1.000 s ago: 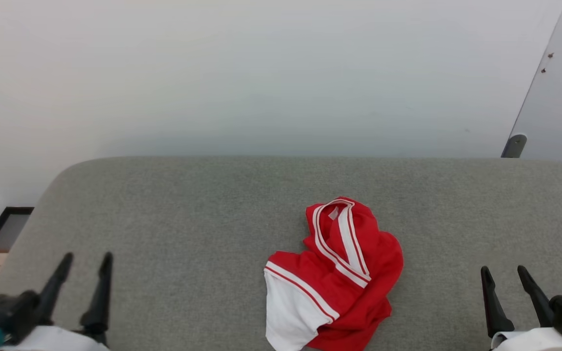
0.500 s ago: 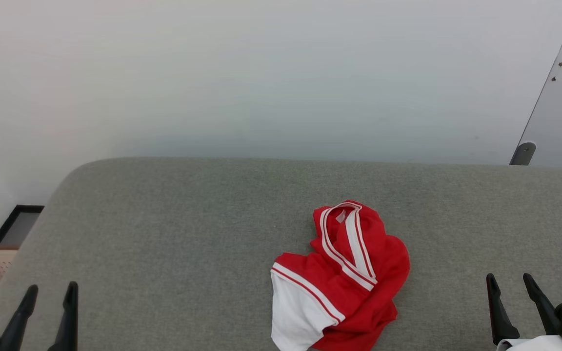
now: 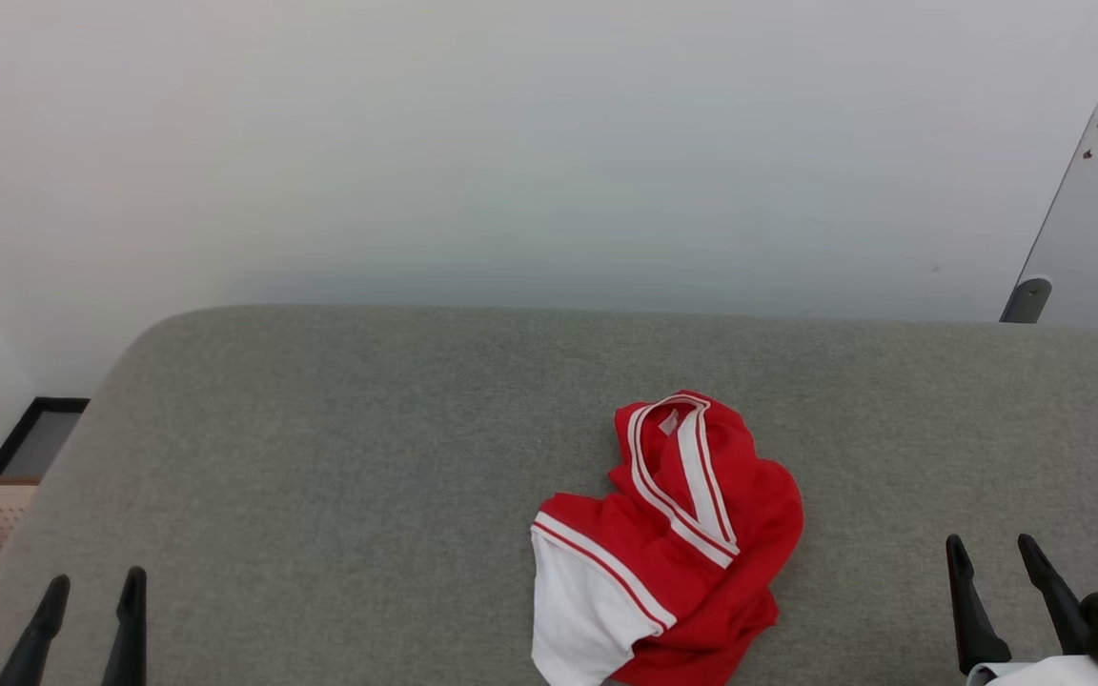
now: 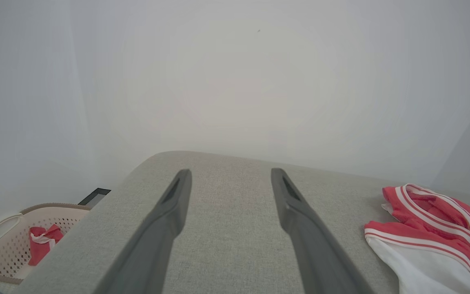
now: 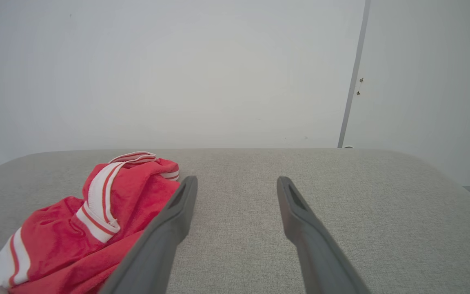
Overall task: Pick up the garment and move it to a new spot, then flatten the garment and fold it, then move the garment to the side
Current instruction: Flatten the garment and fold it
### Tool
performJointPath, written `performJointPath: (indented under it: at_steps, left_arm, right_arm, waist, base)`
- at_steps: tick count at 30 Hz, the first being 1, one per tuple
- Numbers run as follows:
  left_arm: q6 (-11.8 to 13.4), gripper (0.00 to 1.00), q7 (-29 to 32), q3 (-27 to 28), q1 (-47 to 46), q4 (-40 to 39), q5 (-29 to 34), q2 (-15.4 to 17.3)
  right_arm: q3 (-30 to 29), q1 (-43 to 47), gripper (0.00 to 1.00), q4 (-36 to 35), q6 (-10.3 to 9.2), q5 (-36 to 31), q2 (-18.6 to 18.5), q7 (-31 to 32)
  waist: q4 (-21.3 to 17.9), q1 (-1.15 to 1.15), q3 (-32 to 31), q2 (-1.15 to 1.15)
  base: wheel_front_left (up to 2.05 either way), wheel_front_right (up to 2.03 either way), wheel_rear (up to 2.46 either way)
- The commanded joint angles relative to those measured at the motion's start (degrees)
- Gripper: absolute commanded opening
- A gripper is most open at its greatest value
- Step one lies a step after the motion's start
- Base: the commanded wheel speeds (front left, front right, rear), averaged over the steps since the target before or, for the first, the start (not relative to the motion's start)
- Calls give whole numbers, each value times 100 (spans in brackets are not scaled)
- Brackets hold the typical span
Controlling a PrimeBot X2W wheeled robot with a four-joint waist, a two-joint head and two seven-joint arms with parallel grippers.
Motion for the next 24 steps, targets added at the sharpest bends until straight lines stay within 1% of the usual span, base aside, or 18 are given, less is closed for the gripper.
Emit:
performJointPath:
  at_steps: [1,5,9,13,19,24]
  left_arm:
    - [-18,100,-7,15,42,14,5,-13]
    - [-2,100,169,-28,30,38,-130,-25]
    - [-45,100,635,-189,-187,-108,-290,54]
    - [-77,100,1323,-435,-475,-303,-511,145]
    - [-103,100,2518,-836,-1117,-477,-848,298]
    - [-33,100,3516,-1189,-1705,-431,-1034,409]
  right_arm:
    - [18,40,100,2,-4,-38,-5,-20]
    - [53,-16,100,-1,-4,-14,-31,-13]
    - [56,-78,100,-44,-4,-11,-39,17]
    - [-30,-172,100,-78,-4,-2,-43,5]
    - [-77,-324,100,-88,-4,-18,-32,-44]
    - [-74,-453,100,-56,-4,-31,32,-89]
  waist:
    - [-9,0,3,0]
    - [-72,0,35,0]
    - [-158,0,109,0]
    - [-258,0,222,0]
    - [-411,0,412,0]
    - [-563,0,577,0]
  base:
    - [0,0,0]
    - [0,0,0]
    - [0,0,0]
    - [0,0,0]
    - [0,0,0]
    - [0,0,0]
